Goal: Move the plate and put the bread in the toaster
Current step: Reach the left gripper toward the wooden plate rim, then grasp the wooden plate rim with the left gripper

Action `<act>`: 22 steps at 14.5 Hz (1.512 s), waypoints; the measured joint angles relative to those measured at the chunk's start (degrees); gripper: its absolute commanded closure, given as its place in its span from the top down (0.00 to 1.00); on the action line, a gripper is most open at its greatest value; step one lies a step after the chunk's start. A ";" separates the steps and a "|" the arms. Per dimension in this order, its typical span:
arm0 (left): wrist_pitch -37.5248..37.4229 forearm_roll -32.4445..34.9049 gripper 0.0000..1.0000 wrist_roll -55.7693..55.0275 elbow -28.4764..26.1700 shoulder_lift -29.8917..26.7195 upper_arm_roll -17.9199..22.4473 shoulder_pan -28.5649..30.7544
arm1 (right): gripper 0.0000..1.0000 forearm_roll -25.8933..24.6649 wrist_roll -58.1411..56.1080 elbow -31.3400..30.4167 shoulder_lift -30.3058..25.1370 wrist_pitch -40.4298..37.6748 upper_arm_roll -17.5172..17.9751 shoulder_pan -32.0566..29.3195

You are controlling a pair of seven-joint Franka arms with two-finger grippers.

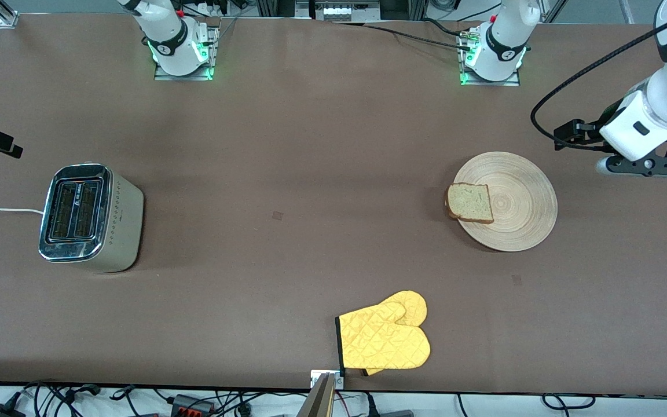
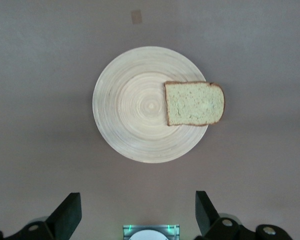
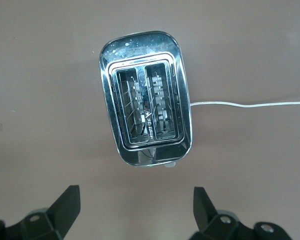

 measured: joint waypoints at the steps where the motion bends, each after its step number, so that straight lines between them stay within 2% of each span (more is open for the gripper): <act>1: -0.46 0.00 1.00 0.01 0.57 0.99 0.00 0.00 | 1.00 0.00 0.00 0.00 0.01 0.00 0.00 0.00; 5: -0.66 0.00 1.00 0.01 3.81 6.41 0.27 1.01 | 1.00 -0.01 0.00 0.03 0.03 0.00 0.00 0.00; 11: -0.35 -0.76 1.00 8.08 5.72 12.39 0.53 11.01 | 1.00 -0.02 -0.01 0.03 0.11 -0.02 0.00 0.00; 15: 3.00 -8.17 1.00 15.52 5.76 19.07 0.71 18.43 | 1.00 -0.03 -0.01 0.05 0.46 -0.02 0.01 0.00; 22: 5.97 -25.39 0.98 35.87 5.74 33.84 0.81 31.45 | 1.00 -0.05 -0.01 0.30 0.52 -0.04 0.01 0.00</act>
